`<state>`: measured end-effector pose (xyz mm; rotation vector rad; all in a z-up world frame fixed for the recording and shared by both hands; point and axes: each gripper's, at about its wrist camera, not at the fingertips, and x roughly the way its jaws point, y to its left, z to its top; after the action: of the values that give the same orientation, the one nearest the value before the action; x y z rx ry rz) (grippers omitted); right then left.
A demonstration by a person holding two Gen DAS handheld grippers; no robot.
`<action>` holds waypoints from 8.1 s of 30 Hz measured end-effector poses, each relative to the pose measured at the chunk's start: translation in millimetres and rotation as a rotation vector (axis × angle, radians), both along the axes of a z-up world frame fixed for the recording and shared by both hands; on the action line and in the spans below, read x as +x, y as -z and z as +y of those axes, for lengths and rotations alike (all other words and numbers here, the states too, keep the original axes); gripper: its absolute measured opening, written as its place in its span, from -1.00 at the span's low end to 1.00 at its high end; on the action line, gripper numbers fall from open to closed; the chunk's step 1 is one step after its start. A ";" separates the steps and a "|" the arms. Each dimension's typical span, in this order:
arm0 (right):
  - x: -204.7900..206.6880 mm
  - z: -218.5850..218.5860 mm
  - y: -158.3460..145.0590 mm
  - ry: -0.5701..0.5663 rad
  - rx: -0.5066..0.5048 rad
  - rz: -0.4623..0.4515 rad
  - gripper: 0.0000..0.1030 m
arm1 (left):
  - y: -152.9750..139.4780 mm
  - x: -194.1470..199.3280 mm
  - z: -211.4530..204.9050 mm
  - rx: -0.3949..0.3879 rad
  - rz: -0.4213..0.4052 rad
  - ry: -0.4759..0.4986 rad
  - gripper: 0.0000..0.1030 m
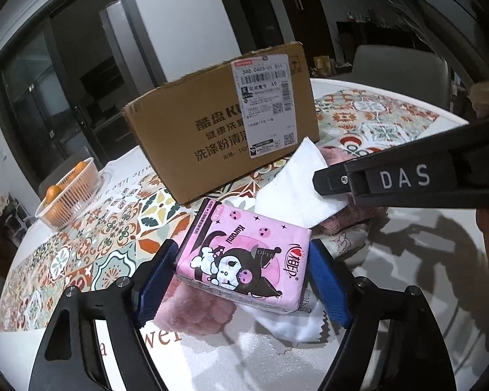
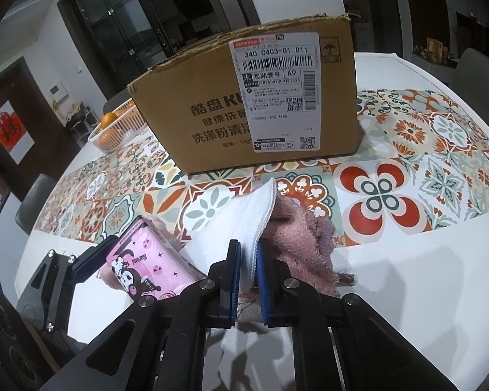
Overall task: Organize soft objects
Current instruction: 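Lift the tissue pack with the left gripper while the right lifts the white cloth, then carry the tissue pack with the left gripper while the right carries the cloth toward the box, then open the left gripper over the box while the right releases the cloth inside, then withdraw both open grippers from the box back toward the pile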
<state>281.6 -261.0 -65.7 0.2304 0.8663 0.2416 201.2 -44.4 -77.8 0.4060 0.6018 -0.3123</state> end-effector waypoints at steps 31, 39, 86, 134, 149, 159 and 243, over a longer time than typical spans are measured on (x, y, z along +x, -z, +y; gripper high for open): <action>3.8 4.3 5.5 0.011 -0.017 0.032 -0.76 | -18.8 5.2 34.9 -0.176 0.054 -0.129 0.55; 7.8 1.8 11.8 0.025 -0.007 0.045 -0.56 | -19.7 5.2 35.0 -0.173 0.048 -0.135 0.55; 32.4 9.1 14.2 0.002 0.003 0.016 -0.62 | -25.3 14.2 43.1 -0.230 0.049 -0.191 0.55; -11.1 0.3 -82.6 0.044 -0.014 -0.261 -0.92 | -110.9 20.2 41.4 -0.341 -0.068 -0.199 0.54; -2.2 -6.4 -121.1 0.070 -0.043 -0.371 -0.91 | -148.6 47.8 29.3 -0.336 -0.126 -0.204 0.54; 15.5 -11.0 -150.2 0.090 -0.073 -0.449 -0.91 | -169.8 74.5 23.8 -0.348 -0.158 -0.198 0.53; 37.8 -19.0 -156.7 0.220 -0.214 -0.377 0.52 | -162.1 95.4 30.2 -0.253 -0.100 -0.426 1.00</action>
<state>319.4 -280.0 91.0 0.0742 0.4826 -0.0158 296.6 -14.2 84.2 0.0439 0.5276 0.0412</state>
